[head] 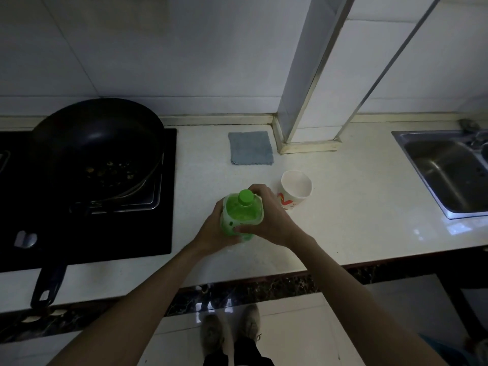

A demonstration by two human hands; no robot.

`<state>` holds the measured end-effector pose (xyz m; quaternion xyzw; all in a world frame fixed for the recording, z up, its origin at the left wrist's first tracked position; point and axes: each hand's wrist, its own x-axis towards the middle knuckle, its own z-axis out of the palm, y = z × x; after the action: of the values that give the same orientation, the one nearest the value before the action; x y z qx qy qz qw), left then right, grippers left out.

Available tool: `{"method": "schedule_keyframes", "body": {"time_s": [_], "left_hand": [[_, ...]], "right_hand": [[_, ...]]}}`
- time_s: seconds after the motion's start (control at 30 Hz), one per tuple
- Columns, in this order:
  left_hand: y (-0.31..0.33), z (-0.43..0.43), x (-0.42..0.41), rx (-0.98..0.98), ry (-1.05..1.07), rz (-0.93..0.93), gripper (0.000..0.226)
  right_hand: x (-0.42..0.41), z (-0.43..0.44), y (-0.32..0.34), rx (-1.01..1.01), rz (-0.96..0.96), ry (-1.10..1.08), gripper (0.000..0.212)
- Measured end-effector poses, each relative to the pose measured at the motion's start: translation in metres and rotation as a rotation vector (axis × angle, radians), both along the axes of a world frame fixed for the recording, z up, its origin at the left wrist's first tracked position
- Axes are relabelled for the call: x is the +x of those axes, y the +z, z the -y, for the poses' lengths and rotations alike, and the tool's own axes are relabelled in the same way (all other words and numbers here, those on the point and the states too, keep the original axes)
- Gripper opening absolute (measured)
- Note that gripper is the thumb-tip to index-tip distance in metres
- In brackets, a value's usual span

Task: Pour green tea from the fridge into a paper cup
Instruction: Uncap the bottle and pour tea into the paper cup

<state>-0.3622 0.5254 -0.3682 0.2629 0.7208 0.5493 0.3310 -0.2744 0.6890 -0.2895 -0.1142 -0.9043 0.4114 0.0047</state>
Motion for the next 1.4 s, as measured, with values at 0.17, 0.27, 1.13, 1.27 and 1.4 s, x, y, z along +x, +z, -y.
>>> {"method": "schedule_keyframes", "body": {"time_s": [0.17, 0.27, 1.13, 1.27, 1.4], "left_hand": [[0.004, -0.002, -0.001, -0.020, 0.029, -0.034, 0.085], [0.008, -0.001, -0.001, -0.100, 0.031, -0.083, 0.084], [0.013, 0.008, -0.003, -0.156, -0.058, -0.103, 0.096], [0.010, 0.009, -0.001, -0.175, -0.041, -0.104, 0.095], [0.010, 0.006, -0.001, -0.206, -0.013, -0.067, 0.091]], "right_hand": [[-0.006, 0.011, 0.043, 0.420, -0.064, -0.047, 0.049], [-0.014, 0.027, 0.059, 0.673, 0.078, -0.062, 0.047], [-0.021, 0.002, 0.083, 0.784, 0.120, 0.615, 0.040], [-0.022, -0.001, 0.092, 0.726, 0.100, 0.639, 0.037], [-0.027, 0.015, 0.094, 0.784, 0.169, 0.363, 0.045]]}}
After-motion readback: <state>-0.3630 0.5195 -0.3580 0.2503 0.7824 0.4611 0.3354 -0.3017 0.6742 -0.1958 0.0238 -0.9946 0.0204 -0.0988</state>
